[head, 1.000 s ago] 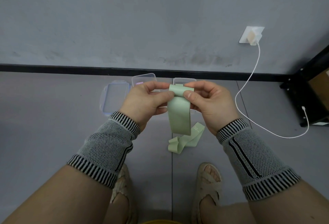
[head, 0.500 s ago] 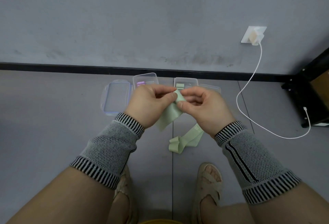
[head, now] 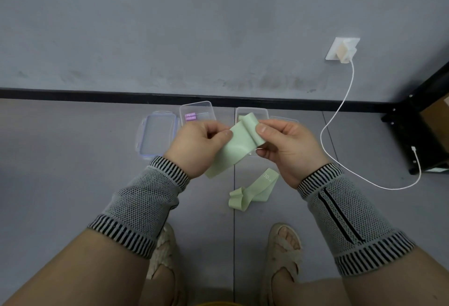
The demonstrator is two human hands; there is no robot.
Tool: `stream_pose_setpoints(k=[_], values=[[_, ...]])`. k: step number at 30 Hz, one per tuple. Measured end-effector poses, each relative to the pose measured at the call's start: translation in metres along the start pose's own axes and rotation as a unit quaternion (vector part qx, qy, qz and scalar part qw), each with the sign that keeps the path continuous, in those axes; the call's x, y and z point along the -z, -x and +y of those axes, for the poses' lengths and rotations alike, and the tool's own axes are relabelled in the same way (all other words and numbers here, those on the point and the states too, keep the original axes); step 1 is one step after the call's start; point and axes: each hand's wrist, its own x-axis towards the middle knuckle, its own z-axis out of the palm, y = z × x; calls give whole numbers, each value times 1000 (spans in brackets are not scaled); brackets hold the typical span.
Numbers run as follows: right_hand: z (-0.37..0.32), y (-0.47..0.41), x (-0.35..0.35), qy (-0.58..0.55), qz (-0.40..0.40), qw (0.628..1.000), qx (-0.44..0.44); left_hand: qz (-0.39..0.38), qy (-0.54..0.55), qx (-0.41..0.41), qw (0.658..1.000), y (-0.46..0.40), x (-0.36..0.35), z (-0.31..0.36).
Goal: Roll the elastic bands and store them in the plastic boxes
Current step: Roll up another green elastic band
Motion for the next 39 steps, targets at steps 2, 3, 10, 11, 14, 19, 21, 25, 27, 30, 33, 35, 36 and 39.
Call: stream_pose_setpoints(k=[2, 3, 10, 11, 14, 19, 21, 25, 27, 30, 33, 35, 36, 39], values=[[1, -1, 0, 12, 6, 1000, 9, -13, 18, 9, 1000, 1, 2, 2], [2, -1, -1, 22, 8, 1000, 14, -20, 30, 12, 999, 1, 3, 3], [6, 1, -9, 88, 31, 992, 80, 9, 52, -1, 999, 1, 2, 6], [7, 2, -10, 92, 37, 991, 88, 18, 44, -5, 999, 1, 1, 7], [10, 1, -13, 111, 54, 987, 107, 36, 37, -10, 999, 1, -2, 8], [9, 3, -17, 165, 81, 972, 148, 45, 40, -16, 998, 1, -5, 8], [8, 4, -20, 176, 85, 967, 162, 52, 53, -15, 997, 2, -6, 11], [9, 5, -22, 201, 71, 960, 179, 68, 52, -7, 996, 2, -5, 13], [10, 4, -21, 185, 45, 968, 165, 65, 56, -1, 996, 1, -2, 11], [13, 2, -16, 133, 4, 983, 125, 55, 63, 1, 996, 0, 1, 6], [13, 2, -13, 148, -31, 984, 99, 27, 39, -15, 999, 2, 0, 5], [11, 2, -10, 160, -40, 982, 95, 6, 11, -32, 999, 3, 1, 6], [10, 2, -9, 144, -40, 985, 88, -6, -4, -40, 999, 4, 2, 5], [7, 0, -4, 66, -38, 996, 48, -42, -26, -44, 998, 4, 6, 5]])
